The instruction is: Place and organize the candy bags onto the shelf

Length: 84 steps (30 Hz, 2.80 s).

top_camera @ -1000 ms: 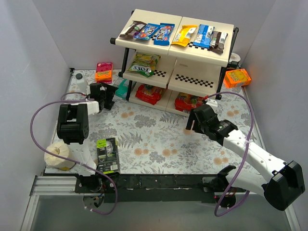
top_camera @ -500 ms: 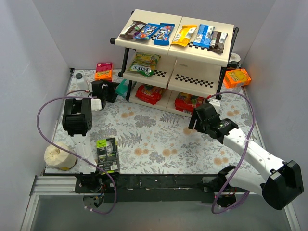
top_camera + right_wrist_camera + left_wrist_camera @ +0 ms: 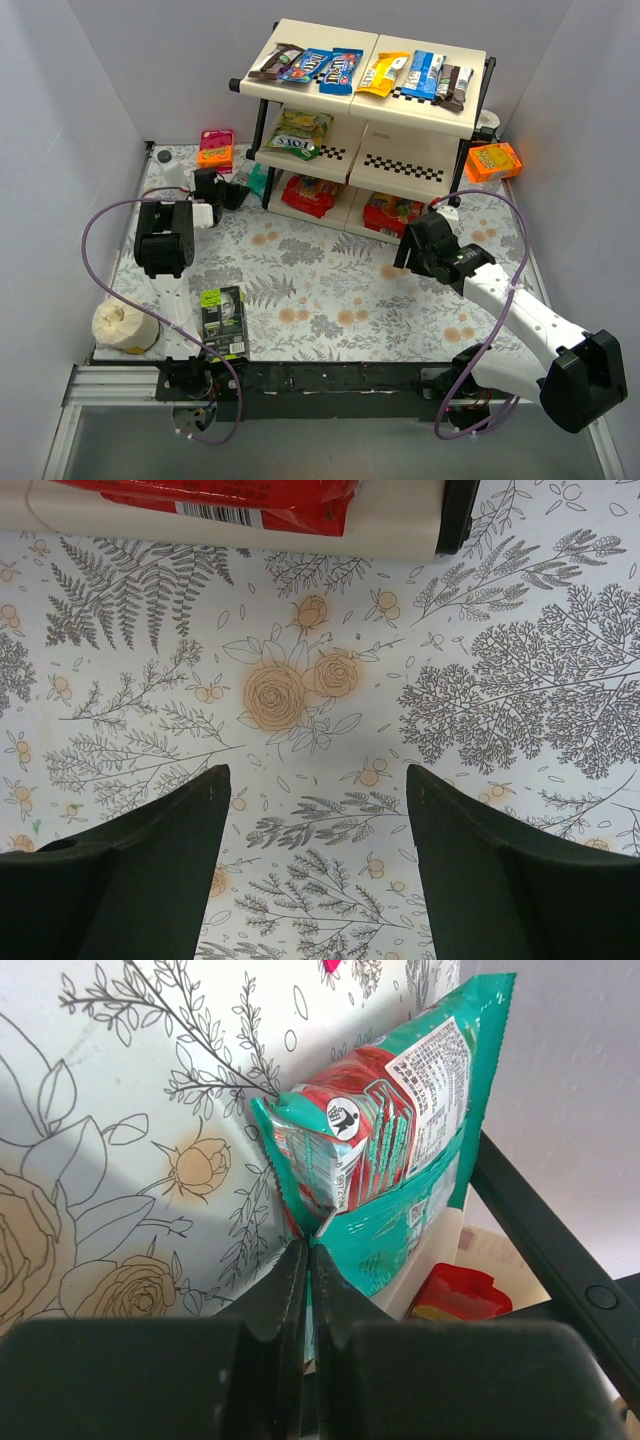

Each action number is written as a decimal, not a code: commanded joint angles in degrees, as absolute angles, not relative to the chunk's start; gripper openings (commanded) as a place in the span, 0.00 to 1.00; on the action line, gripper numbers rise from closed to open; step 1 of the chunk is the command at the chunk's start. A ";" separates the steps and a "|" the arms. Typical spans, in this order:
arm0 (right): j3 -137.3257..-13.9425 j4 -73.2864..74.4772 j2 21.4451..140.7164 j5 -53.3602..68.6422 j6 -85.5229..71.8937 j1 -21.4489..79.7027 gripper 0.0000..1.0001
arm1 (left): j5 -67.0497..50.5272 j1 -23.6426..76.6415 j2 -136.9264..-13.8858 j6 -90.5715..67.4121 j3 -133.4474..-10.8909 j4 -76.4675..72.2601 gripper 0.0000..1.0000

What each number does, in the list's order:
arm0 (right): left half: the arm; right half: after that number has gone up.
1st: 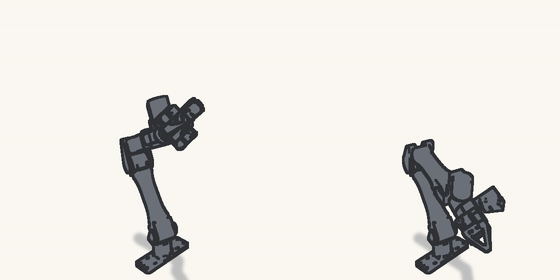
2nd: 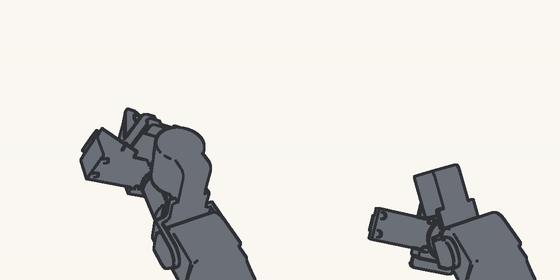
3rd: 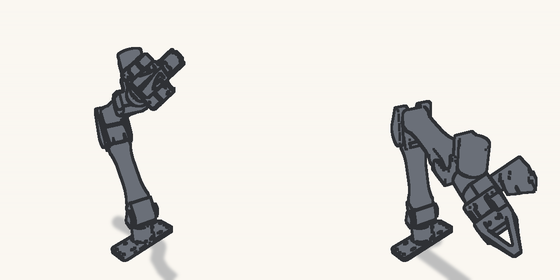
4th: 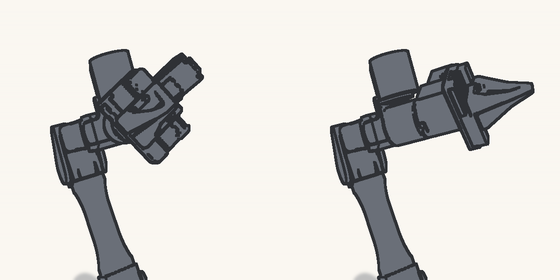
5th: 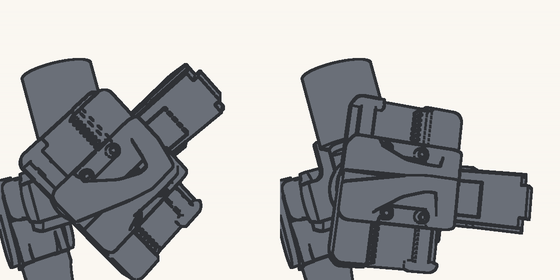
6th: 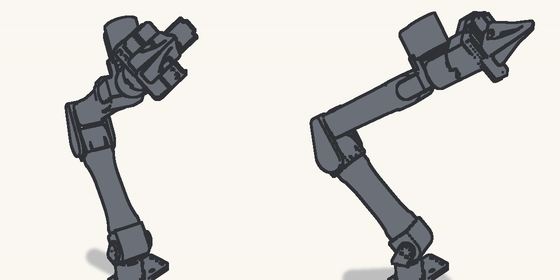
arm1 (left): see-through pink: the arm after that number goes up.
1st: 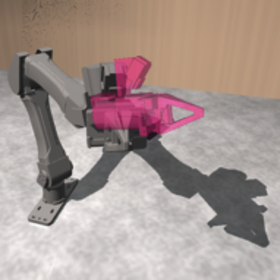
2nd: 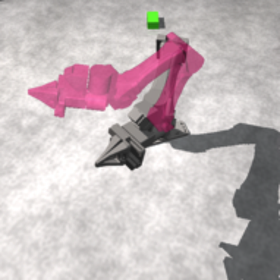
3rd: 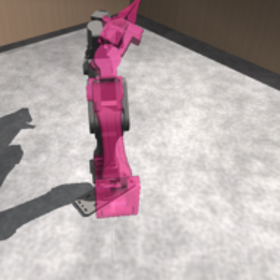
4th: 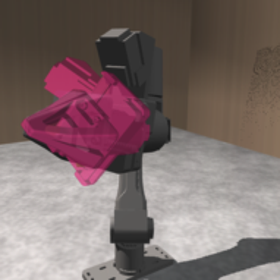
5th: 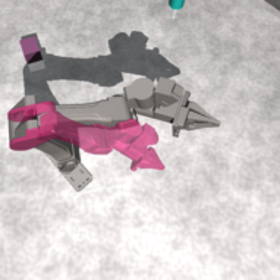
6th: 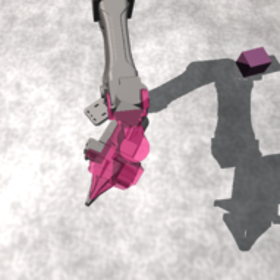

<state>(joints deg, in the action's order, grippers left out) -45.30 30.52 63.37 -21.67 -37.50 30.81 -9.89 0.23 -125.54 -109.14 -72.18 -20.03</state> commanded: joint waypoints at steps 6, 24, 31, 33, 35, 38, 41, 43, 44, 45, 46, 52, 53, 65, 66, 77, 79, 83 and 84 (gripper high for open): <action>-46.41 29.80 63.02 -19.51 -37.18 30.32 0.78 | -5.81 1.05 -117.87 -105.91 -67.69 -14.24 0.00; -44.39 26.54 62.67 -13.98 -37.00 30.32 0.74 | -0.70 6.59 -90.54 -99.24 -50.82 2.28 0.00; -44.21 24.96 63.54 -11.34 -37.09 30.32 0.73 | -7.88 7.56 -78.24 -95.55 -42.74 6.94 0.00; -44.38 24.87 63.81 -10.81 -37.18 30.32 0.73 | -12.28 8.43 -74.54 -93.79 -40.88 7.03 0.00; -44.47 24.79 64.16 -10.29 -37.18 30.32 0.73 | -19.12 9.22 -73.31 -90.64 -39.03 7.38 0.00; -44.38 24.79 64.16 -9.93 -37.44 30.32 0.72 | -22.49 12.47 -71.02 -88.17 -36.23 8.88 0.00; -44.21 24.79 64.16 -9.67 -37.44 30.32 0.72 | -25.57 15.20 -69.00 -86.40 -34.11 8.61 0.00; -44.12 24.79 64.07 -9.41 -37.35 30.32 0.72 | -29.25 16.61 -68.73 -84.03 -33.66 8.35 0.00; -44.03 24.70 64.07 -9.23 -37.35 30.32 0.72 | -31.01 17.05 -68.82 -83.15 -33.66 8.26 0.00; -43.95 24.52 64.16 -8.79 -37.18 30.32 0.72 | -33.20 17.75 -69.08 -81.49 -33.40 8.26 0.00; -43.77 24.35 64.33 -8.35 -37.00 30.32 0.72 | -34.35 18.19 -69.34 -80.78 -33.31 8.00 0.00; -43.24 19.26 67.92 2.79 -29.29 30.93 0.71 | -37.53 18.90 -71.10 -76.47 -31.21 8.00 0.00; -43.94 18.90 68.81 3.60 -28.57 31.29 0.71 | -37.53 18.90 -71.80 -76.20 -31.03 8.00 0.00; -54.57 13.28 83.40 0.54 -19.25 43.40 0.71 | -30.15 18.98 -71.90 -79.97 -29.45 9.32 0.73; -55.97 12.40 84.89 -1.47 -18.64 44.20 0.71 | -29.10 18.90 -71.20 -82.16 -29.01 8.97 0.73; -65.56 5.27 100.27 -5.45 -17.32 46.85 0.58 | -22.24 20.38 -64.43 -103.70 -19.25 -2.99 0.65; -67.14 6.49 103.26 -4.92 -17.31 46.93 0.54 | -21.01 20.92 -63.99 -107.03 -18.46 -2.90 0.62; -69.69 10.27 106.61 -7.11 -21.69 46.76 0.51 | -18.20 23.20 -63.89 -111.18 -18.46 -2.03 0.57; -70.31 11.94 107.57 -7.82 -23.88 46.76 0.50 | -17.32 23.64 -64.07 -111.88 -18.46 -0.72 0.55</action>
<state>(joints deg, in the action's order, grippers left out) -66.50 7.77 105.62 -4.67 -19.20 46.89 -21.98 21.85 -64.79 -105.08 -19.18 -2.46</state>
